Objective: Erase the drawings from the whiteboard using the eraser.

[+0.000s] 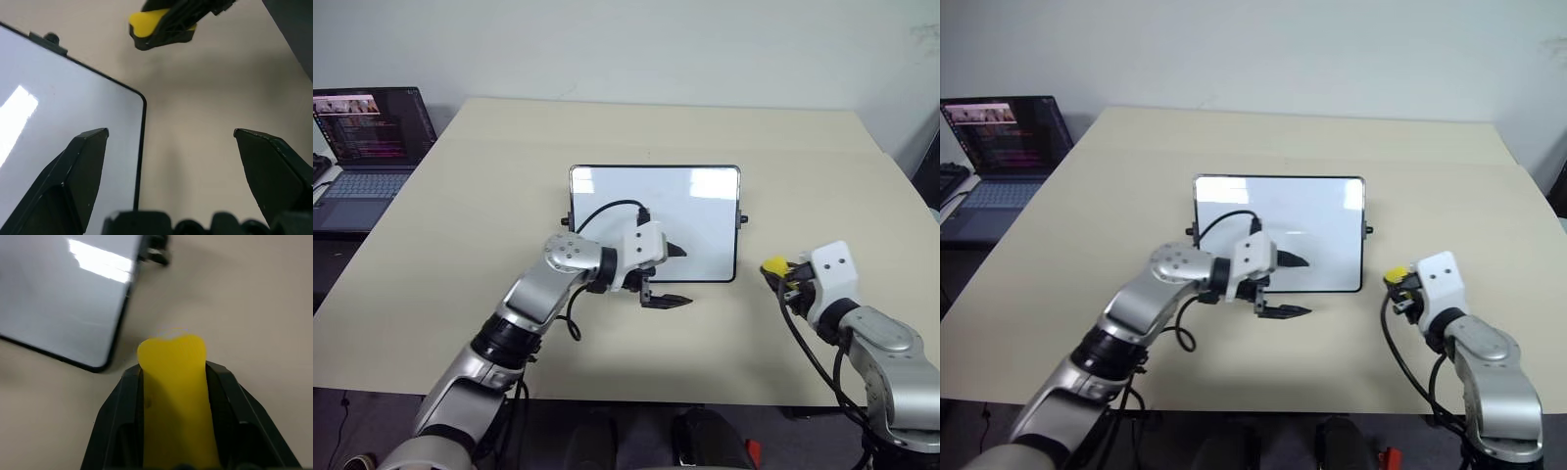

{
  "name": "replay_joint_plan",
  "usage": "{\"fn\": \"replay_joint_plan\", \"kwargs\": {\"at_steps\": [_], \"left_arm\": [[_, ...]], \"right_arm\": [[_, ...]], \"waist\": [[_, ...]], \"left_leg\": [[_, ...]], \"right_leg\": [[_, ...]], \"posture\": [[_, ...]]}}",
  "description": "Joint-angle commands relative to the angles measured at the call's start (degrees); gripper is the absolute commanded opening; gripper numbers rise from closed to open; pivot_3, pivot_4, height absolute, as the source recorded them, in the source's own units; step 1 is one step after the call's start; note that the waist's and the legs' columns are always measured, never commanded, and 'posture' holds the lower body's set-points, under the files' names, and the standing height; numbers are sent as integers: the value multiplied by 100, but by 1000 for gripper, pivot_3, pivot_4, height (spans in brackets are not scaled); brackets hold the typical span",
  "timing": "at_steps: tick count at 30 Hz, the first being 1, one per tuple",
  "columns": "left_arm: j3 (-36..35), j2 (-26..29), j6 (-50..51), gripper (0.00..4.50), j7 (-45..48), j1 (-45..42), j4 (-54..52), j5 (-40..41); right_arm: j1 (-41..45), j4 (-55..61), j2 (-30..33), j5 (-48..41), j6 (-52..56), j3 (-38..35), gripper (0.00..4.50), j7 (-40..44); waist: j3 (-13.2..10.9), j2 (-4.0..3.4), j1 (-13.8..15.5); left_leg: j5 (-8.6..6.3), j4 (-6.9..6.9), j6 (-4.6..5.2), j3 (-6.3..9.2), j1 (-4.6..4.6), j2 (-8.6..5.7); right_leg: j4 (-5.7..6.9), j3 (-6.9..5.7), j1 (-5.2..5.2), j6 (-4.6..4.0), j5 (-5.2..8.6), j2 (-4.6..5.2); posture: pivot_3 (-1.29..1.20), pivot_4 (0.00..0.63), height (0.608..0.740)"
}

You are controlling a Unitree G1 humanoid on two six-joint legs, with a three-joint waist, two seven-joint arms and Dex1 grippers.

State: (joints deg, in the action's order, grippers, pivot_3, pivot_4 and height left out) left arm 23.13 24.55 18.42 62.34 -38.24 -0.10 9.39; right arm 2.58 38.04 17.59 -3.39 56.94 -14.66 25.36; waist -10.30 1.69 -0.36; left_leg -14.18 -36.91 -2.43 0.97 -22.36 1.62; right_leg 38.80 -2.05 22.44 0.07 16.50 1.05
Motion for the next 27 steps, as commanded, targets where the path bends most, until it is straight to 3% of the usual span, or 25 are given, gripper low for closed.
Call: {"fn": "replay_joint_plan", "kwargs": {"at_steps": [1, 18, 27], "left_arm": [[171, -236, -412, 4500, 60, -255, 192, -201], [157, -997, -1189, 4500, -215, -602, 767, -597], [-53, -1118, -1007, 4500, -209, -468, 663, -280]], "right_arm": [[54, -297, -209, -59, -250, -216, 1377, -420], [851, -2188, -132, -338, -1269, -252, 1377, -1014], [1008, -2374, -190, -594, -1529, -367, 4401, -1193]], "waist": [[0, 0, -2], [-2, -4, 13], [-1, -8, -3]], "left_leg": [[0, 0, 0, -1, 1, -2], [0, -3, 1, -13, -12, -5], [0, -1, 1, -16, -14, -2]], "right_leg": [[0, 1, 0, 0, 0, -2], [5, 2, 11, -2, 0, -9], [10, 4, 19, -4, -1, -11]], "posture": [[0, 150, 740], [0, 150, 740], [0, 150, 740]]}}
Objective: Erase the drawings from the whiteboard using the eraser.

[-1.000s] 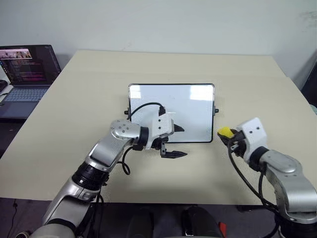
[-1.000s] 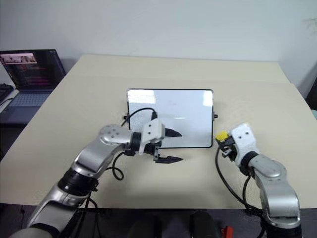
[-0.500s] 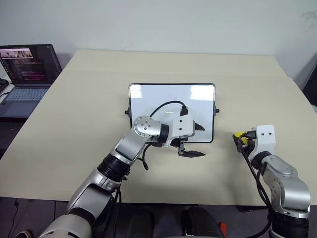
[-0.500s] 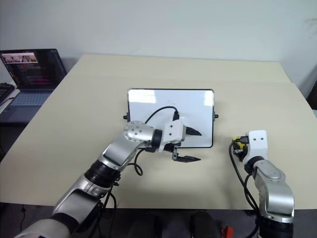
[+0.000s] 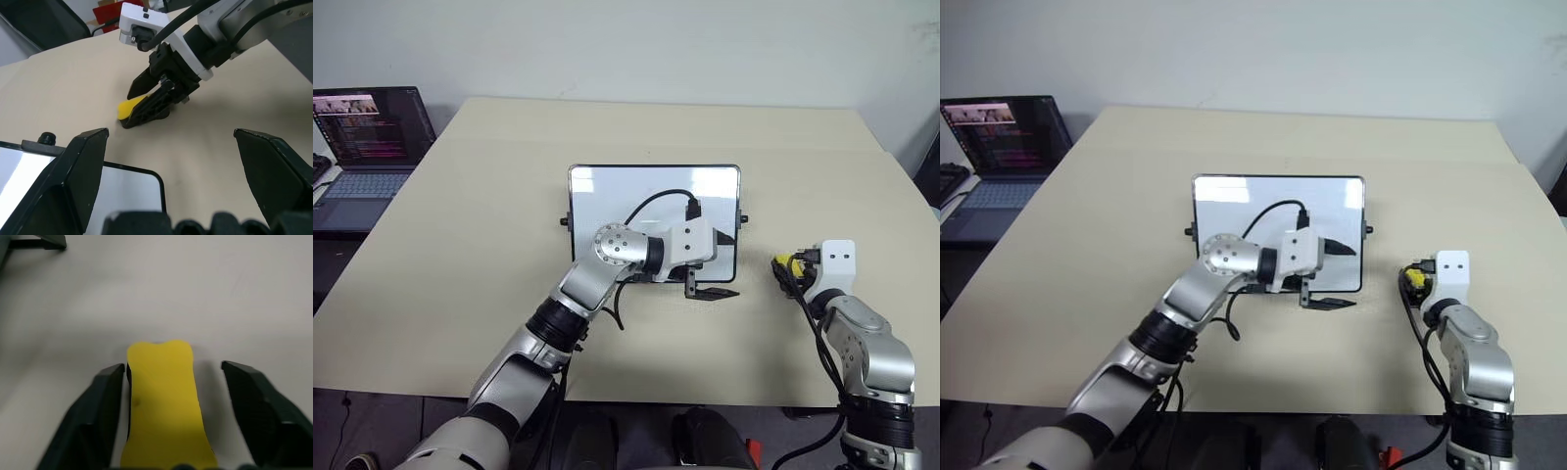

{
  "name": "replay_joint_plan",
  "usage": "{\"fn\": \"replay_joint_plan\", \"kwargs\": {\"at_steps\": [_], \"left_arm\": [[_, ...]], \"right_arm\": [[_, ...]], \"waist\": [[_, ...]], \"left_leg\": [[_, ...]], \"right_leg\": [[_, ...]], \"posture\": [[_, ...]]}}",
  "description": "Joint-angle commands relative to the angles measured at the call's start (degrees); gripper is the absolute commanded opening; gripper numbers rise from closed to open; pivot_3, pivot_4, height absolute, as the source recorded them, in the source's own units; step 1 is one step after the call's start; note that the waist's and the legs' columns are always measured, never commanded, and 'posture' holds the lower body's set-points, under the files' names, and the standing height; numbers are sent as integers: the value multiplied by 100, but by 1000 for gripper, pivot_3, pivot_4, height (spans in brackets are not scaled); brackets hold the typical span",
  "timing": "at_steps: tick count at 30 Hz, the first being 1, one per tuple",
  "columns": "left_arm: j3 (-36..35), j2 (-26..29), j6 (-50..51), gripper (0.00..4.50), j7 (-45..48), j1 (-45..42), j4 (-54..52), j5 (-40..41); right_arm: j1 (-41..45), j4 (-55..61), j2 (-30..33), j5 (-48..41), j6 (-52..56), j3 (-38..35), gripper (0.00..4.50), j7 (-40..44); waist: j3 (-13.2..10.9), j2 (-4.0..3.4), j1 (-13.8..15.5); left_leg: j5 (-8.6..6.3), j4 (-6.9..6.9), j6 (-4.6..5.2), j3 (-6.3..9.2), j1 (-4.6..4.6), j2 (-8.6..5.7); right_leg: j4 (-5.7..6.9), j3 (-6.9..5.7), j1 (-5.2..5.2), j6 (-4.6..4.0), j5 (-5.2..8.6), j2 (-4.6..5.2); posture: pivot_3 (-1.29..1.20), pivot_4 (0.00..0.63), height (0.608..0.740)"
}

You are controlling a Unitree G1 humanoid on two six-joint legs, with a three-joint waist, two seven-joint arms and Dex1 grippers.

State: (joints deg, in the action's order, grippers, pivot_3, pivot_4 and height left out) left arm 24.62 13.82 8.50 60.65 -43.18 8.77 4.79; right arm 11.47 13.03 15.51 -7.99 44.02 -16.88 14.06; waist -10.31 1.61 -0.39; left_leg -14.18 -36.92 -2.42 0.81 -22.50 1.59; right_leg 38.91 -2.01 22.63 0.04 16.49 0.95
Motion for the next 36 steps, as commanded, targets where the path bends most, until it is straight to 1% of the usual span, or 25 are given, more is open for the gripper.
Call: {"fn": "replay_joint_plan", "kwargs": {"at_steps": [1, 5, 8, 11, 12, 14, 15, 16, 19, 21, 23, 25, 30, 32, 36], "left_arm": [[-249, -65, -24, 4500, -90, 57, -245, 204], [-780, -63, 224, 4500, -496, 281, -565, 506], [-1374, -8, 516, 4500, -990, 630, -985, 783], [-1990, 5, 838, 4500, -1703, 1114, -1514, 957], [-2163, -8, 903, 4500, -1940, 1315, -1704, 982], [-2487, -111, 937, 4500, -2568, 1843, -2094, 892], [-2617, -136, 920, 4500, -2818, 2098, -2262, 837], [-2667, -168, 899, 4500, -3026, 2284, -2388, 769], [-3006, -366, 733, 4500, -3835, 3297, -2995, 511], [-3090, -482, 723, 4500, -4190, 3762, -3214, 414], [-3068, -555, 645, 4500, -4395, 4225, -3319, 305], [-3086, -635, 581, 4500, -4571, 4536, -3385, 270], [-3054, -792, 522, 4500, -4861, 4984, -3351, 253], [-3045, -806, 536, 4500, -4892, 5214, -3405, 290], [-3052, -927, 528, 4500, -5064, 5520, -3375, 340]], "right_arm": [[152, 168, -18, -208, -296, -222, 4485, -107], [239, 694, -64, -504, -592, -380, 4485, -131], [66, 1102, -76, -597, -752, -131, 4485, -24], [-190, 1292, -230, -519, -1234, 96, 4485, -48], [-296, 1264, -300, -491, -1448, 142, 4485, -61], [-520, 929, -452, -363, -2415, 179, 4485, -8], [-631, 778, -504, -246, -2814, 220, 4485, -37], [-707, 630, -536, -310, -3086, 194, 4485, 49], [-1337, 351, -573, -632, -4121, 163, 4485, 680], [-1663, 248, -600, -890, -4369, 130, 4485, 931], [-2018, 80, -576, -881, -4658, 88, 4485, 997], [-2260, -58, -560, -879, -4851, 23, 4485, 989], [-2520, -165, -437, -872, -4928, -30, 4485, 925], [-2596, -138, -432, -859, -4851, -54, 4485, 813], [-2656, -97, -215, -891, -4608, 47, 4485, 922]], "waist": [[0, 0, 2], [-1, -3, 3], [0, -4, -7], [1, -4, -19], [1, -5, -16], [1, -5, -8], [1, -5, -5], [1, -5, 1], [1, -5, 16], [1, -5, 32], [1, -5, 45], [1, -5, 48], [3, -8, 36], [4, -9, 28], [4, -8, 30]], "left_leg": [[0, 0, 0, 1, 0, 0], [0, -1, 0, 4, -6, 4], [0, -1, 0, 7, -6, 4], [0, 1, 0, 12, -3, 11], [0, 1, 0, 16, -4, 12], [0, 2, 0, 17, -1, 16], [0, 2, 0, 18, -2, 20], [0, 1, -1, 16, -1, 20], [0, -1, -1, 12, 1, 17], [-3, 0, 0, 12, 8, 15], [-3, -2, 0, 14, 12, 14], [-3, -1, 0, 15, 34, 15], [-2, -2, 0, 10, 52, 24], [-2, -1, 0, 5, 61, 24], [-3, 4, -1, 3, 59, 24]], "right_leg": [[1, 0, 0, 0, 0, 0], [0, 1, 3, -1, -1, 1], [1, 3, 6, -3, -2, 1], [2, 4, 6, -4, -3, 4], [3, 0, 6, -5, -3, 10], [2, 1, 5, -4, -3, 15], [2, 1, 5, -5, -3, 18], [2, 2, 4, -6, -4, 19], [0, 6, -1, -7, -5, 24], [-6, 6, -13, -8, -6, 34], [-4, 4, -19, -7, -6, 35], [-4, 3, -35, 7, 4, 35], [0, 12, -40, 7, 6, 37], [1, 15, -44, 3, 5, 34], [1, 15, -41, -7, 12, 30]], "posture": [[0, 150, 740], [0, 150, 740], [0, 150, 740], [0, 150, 740], [0, 150, 740], [0, 150, 740], [0, 150, 740], [0, 150, 740], [0, 150, 740], [0, 150, 740], [0, 150, 740], [0, 150, 740], [0, 150, 740], [0, 150, 740], [0, 150, 740]]}}
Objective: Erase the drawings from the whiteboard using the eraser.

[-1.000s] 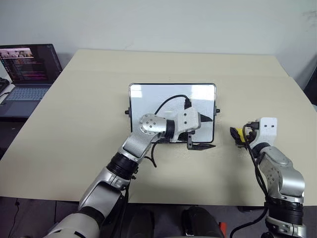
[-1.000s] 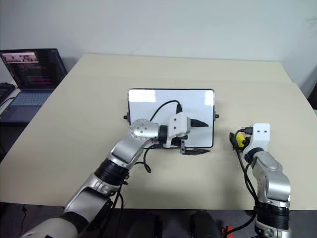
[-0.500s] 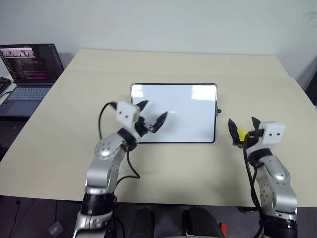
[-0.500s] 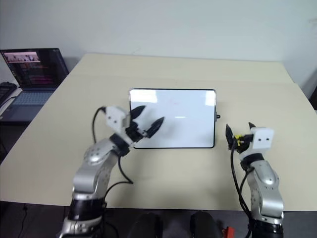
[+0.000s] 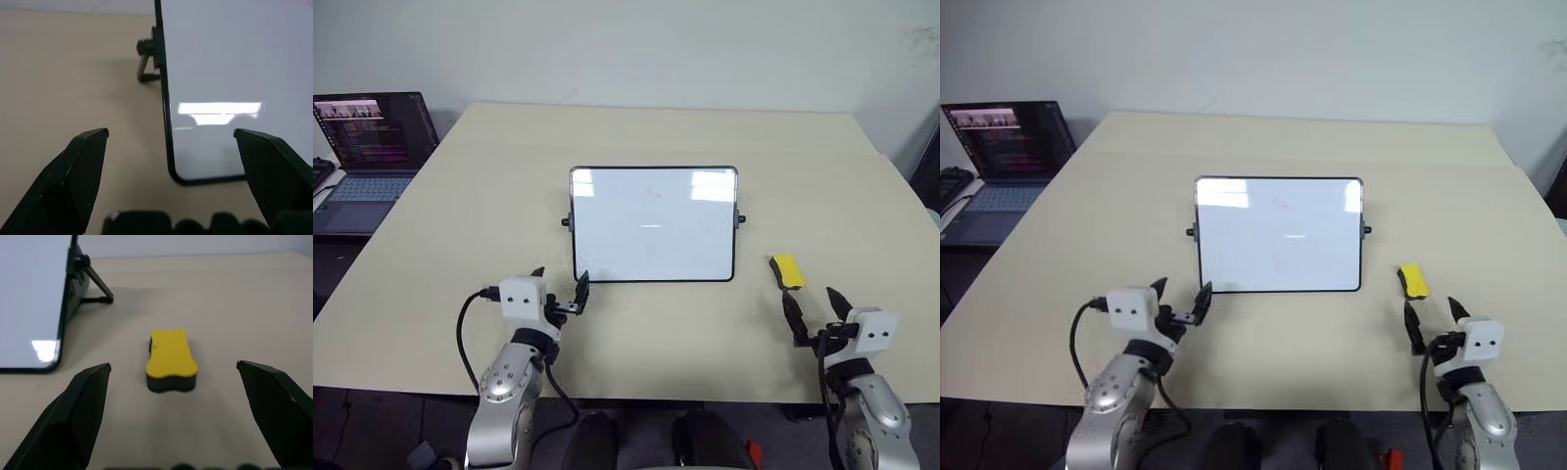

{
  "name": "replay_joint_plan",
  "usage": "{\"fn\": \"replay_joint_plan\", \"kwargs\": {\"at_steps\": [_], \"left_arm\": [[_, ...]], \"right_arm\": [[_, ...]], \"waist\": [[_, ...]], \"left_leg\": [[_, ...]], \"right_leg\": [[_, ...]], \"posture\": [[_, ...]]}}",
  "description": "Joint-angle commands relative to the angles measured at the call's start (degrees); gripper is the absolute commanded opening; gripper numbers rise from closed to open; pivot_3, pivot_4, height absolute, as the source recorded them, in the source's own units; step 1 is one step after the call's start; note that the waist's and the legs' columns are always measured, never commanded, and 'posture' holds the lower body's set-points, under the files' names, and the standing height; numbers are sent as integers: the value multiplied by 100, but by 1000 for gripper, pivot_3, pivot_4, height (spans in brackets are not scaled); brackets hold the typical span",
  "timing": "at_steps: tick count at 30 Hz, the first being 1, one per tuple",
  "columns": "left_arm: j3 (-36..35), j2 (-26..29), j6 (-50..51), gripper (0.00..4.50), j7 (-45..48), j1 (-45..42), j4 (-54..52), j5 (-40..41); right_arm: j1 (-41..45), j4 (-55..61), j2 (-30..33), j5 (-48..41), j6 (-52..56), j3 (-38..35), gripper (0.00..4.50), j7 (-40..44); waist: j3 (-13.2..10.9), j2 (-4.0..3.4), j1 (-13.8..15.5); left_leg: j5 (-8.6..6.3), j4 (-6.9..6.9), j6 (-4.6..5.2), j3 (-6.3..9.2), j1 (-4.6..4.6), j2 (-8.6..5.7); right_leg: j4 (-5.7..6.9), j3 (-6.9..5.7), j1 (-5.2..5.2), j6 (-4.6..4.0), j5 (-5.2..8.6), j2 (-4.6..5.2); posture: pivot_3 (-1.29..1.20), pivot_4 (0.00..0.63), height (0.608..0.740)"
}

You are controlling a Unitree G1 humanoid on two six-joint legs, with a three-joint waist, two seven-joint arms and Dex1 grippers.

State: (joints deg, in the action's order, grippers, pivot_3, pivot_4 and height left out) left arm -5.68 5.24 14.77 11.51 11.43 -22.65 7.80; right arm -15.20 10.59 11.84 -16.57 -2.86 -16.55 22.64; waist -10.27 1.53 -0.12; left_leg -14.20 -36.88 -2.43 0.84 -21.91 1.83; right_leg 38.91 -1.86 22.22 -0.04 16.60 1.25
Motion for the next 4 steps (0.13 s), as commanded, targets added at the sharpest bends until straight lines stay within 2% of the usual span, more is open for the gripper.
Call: {"fn": "replay_joint_plan", "kwargs": {"at_steps": [1, 4], "left_arm": [[-11, -94, -111, 4500, -194, 87, -221, 22], [-24, -236, -72, 4500, -435, 251, -265, -20]], "right_arm": [[18, 123, 195, -35, 125, 6, 4485, 55], [57, -32, 307, -88, 164, -56, 4485, 84]], "waist": [[0, 1, 7], [1, 1, 11]], "left_leg": [[0, 0, 0, 1, -1, -1], [0, -1, 0, 1, -2, -2]], "right_leg": [[-1, -1, 1, 0, 0, 0], [-2, -1, -1, 1, 0, 1]], "posture": [[0, 150, 740], [0, 150, 740]]}}
